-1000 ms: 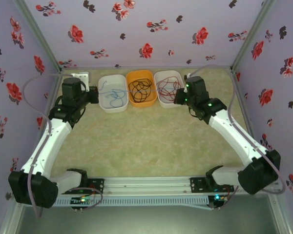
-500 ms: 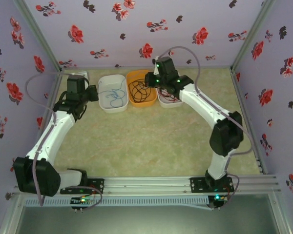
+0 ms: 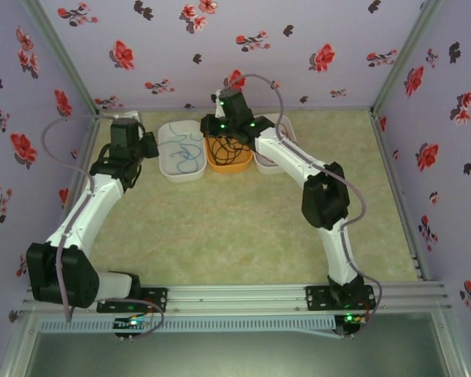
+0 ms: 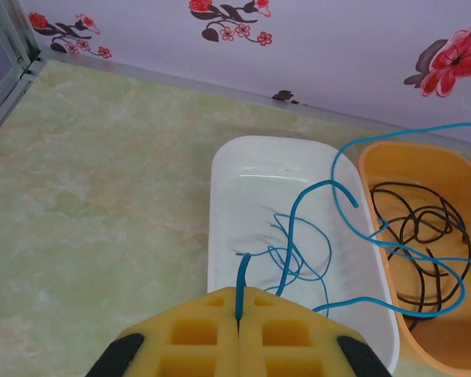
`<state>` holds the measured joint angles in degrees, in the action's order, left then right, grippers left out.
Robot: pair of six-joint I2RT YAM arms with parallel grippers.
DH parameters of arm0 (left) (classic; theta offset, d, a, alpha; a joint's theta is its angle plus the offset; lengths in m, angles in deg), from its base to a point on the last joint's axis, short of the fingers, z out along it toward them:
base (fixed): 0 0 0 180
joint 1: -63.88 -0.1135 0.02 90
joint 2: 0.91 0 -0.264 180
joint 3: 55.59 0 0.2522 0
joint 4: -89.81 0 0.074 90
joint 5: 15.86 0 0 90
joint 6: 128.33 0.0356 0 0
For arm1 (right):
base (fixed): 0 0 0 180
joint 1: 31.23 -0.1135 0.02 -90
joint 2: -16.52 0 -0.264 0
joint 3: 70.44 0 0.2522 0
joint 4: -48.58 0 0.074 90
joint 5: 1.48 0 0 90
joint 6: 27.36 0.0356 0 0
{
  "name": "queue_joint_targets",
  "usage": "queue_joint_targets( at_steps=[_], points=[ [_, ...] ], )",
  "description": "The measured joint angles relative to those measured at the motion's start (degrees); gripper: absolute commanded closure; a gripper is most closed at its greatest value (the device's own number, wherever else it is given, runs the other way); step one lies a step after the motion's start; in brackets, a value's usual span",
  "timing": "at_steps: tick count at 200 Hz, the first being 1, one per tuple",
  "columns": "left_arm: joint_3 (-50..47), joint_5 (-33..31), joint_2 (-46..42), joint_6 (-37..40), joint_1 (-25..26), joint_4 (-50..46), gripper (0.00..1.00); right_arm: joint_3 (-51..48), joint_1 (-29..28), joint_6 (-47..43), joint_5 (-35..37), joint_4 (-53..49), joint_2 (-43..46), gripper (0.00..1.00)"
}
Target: Untangle the cables
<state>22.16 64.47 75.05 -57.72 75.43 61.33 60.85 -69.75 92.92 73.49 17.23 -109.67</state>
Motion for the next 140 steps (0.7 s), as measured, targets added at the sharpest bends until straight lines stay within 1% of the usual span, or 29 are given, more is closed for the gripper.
queue_joint_targets(
  at_steps=[37, 47, 63, 85, 100, 111, 140],
  points=[
    [0.0, -0.4, 2.3, 0.0, -0.5, 2.6, 1.00, 4.1, -1.6, 0.0, 0.0, -0.8, -5.8, 0.97],
    [0.0, -0.4, 2.8, 0.0, -0.6, 3.2, 1.00, 4.8, -2.0, -0.1, 0.0, -1.3, -7.0, 0.94],
    [0.0, -0.4, 3.6, 0.0, -0.7, 3.9, 1.00, 5.8, -2.5, -0.2, -0.1, -2.3, -8.6, 0.86],
    [0.0, -0.4, 4.5, 0.0, -0.7, 4.1, 1.00, 7.7, -2.8, -0.8, -0.2, -4.3, -10.4, 0.72],
    [0.0, -0.4, 4.8, 0.0, -0.9, 4.1, 1.00, 9.0, -2.9, -1.1, -0.2, -6.0, -11.0, 0.60],
    [0.0, -0.4, 4.8, 0.0, -1.1, 4.2, 1.00, 9.6, -2.9, -1.9, -0.2, -6.9, -11.1, 0.56],
    [0.0, -0.4, 4.8, 0.0, -1.6, 4.2, 1.00, 10.5, -2.9, -3.1, 0.1, -8.5, -11.1, 0.51]
  ],
)
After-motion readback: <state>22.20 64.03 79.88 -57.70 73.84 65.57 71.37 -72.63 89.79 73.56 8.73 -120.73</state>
